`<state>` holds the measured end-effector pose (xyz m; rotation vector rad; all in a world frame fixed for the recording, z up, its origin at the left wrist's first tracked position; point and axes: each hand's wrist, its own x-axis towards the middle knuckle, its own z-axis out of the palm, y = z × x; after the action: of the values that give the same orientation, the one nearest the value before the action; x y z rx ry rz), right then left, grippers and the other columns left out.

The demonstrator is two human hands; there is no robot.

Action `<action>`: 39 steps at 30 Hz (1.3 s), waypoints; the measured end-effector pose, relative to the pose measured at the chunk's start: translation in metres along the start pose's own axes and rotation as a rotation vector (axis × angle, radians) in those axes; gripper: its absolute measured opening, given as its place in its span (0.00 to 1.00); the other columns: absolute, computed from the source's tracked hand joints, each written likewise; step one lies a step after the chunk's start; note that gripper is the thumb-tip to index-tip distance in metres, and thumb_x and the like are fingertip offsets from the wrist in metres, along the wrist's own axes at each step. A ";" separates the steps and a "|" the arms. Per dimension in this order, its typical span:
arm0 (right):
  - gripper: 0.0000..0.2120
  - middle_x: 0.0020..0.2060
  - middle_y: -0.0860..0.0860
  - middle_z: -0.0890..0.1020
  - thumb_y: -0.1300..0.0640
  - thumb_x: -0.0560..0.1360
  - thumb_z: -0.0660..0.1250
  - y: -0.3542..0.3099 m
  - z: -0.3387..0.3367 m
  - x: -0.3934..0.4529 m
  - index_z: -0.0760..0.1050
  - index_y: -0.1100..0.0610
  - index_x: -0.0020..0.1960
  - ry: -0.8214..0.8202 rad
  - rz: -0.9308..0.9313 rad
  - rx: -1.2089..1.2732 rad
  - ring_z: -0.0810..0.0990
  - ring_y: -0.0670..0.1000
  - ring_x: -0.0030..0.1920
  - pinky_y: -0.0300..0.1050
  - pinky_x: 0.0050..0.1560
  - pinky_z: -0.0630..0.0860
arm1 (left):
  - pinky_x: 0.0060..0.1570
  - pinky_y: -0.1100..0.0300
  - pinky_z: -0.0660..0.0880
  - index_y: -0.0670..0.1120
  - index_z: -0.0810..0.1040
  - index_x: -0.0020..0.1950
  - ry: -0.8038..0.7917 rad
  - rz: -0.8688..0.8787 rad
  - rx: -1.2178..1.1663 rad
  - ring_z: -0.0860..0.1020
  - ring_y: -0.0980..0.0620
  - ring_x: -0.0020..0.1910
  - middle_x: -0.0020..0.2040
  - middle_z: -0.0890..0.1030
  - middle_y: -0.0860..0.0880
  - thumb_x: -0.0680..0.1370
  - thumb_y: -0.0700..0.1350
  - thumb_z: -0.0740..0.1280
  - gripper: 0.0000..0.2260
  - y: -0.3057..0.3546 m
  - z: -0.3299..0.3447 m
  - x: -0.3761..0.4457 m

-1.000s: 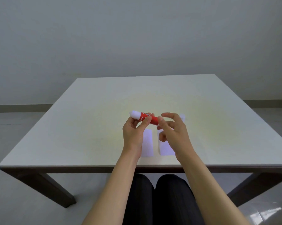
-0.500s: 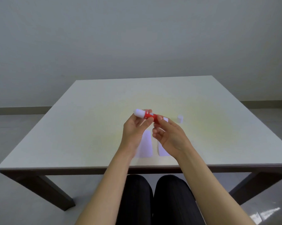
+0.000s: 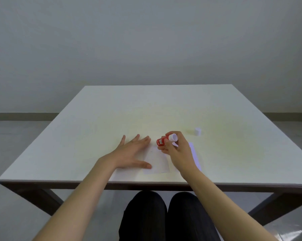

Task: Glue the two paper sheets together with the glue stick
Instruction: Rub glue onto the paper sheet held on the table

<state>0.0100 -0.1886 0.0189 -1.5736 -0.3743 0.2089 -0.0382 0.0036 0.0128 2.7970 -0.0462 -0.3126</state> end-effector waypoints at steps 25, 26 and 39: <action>0.05 0.48 0.51 0.83 0.60 0.79 0.60 0.001 0.007 -0.005 0.69 0.58 0.55 -0.120 -0.265 -0.409 0.82 0.46 0.50 0.42 0.50 0.78 | 0.73 0.44 0.35 0.61 0.45 0.76 -0.011 0.008 0.121 0.39 0.53 0.77 0.79 0.41 0.56 0.73 0.68 0.58 0.37 -0.003 0.000 -0.007; 0.05 0.48 0.52 0.84 0.60 0.79 0.60 0.001 0.007 -0.006 0.69 0.58 0.55 -0.123 -0.272 -0.413 0.82 0.47 0.50 0.43 0.50 0.78 | 0.73 0.43 0.35 0.61 0.45 0.76 -0.012 0.003 0.130 0.39 0.53 0.77 0.79 0.41 0.56 0.72 0.69 0.58 0.38 -0.004 -0.001 -0.007; 0.06 0.41 0.44 0.84 0.59 0.73 0.63 -0.005 0.005 -0.031 0.73 0.53 0.49 -0.288 -0.309 -0.365 0.83 0.46 0.42 0.42 0.45 0.79 | 0.72 0.40 0.35 0.65 0.39 0.74 -0.113 -0.065 0.170 0.35 0.50 0.76 0.78 0.36 0.58 0.65 0.76 0.55 0.43 -0.013 -0.003 0.004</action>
<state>-0.0211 -0.1950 0.0211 -1.8203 -0.9145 0.1310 -0.0335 0.0163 0.0109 2.9505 -0.0084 -0.5050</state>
